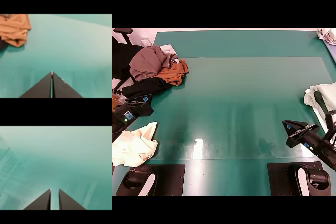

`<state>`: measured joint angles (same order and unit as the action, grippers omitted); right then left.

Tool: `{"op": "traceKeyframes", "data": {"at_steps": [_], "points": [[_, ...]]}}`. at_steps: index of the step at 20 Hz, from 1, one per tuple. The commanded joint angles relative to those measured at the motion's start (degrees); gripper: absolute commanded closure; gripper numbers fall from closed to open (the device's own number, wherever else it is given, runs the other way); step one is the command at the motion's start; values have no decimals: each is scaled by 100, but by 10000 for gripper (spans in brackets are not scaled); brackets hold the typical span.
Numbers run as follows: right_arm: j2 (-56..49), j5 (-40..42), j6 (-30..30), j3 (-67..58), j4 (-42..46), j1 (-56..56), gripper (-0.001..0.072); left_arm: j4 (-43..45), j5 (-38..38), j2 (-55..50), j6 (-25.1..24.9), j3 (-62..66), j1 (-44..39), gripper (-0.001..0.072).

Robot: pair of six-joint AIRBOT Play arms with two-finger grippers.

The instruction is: Fold the shirts.

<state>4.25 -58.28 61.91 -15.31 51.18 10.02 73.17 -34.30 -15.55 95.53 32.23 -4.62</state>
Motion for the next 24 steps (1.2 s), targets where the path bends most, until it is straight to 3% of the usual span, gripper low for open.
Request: {"op": "traceKeyframes", "data": {"at_steps": [1,5,8,9,11,12,14,16,18,19,20,22,24], "points": [[2,-103,2,4,0,-7,591,-114,221,-4,260,11,2,681],[-2,-9,507,-13,0,0,591,1217,-713,-579,1303,715,103,681],[-175,-105,1572,-284,487,0,590,1799,-1784,-2033,1038,2157,605,680],[-389,-247,1733,-470,704,0,590,1805,-2031,-2614,828,2726,844,617],[-973,-713,1755,-944,1047,-2,589,1770,-2347,-3683,789,3696,1307,208],[-1316,-942,1757,-1191,1178,0,588,1770,-2529,-4135,793,4085,1502,145],[-2057,-1287,1759,-1672,1172,0,563,1646,-2697,-4905,793,4579,1884,145],[-2796,-1445,1784,-2162,1132,-7,476,1665,-3126,-5525,791,4756,2214,144],[-3386,-1453,1823,-2586,1088,-7,460,1591,-3434,-6041,787,4758,2575,142],[-3657,-1453,1821,-2771,966,-7,460,1416,-3289,-6188,789,4758,2765,127],[-3891,-1456,1816,-2920,861,-7,459,1126,-3008,-6262,791,4760,2975,-3],[-4297,-1486,1818,-3128,824,-7,458,461,-2455,-6352,632,4763,3331,-13],[-4538,-1480,1816,-3145,791,-7,458,437,-2492,-6566,319,4765,3407,-13]]}}
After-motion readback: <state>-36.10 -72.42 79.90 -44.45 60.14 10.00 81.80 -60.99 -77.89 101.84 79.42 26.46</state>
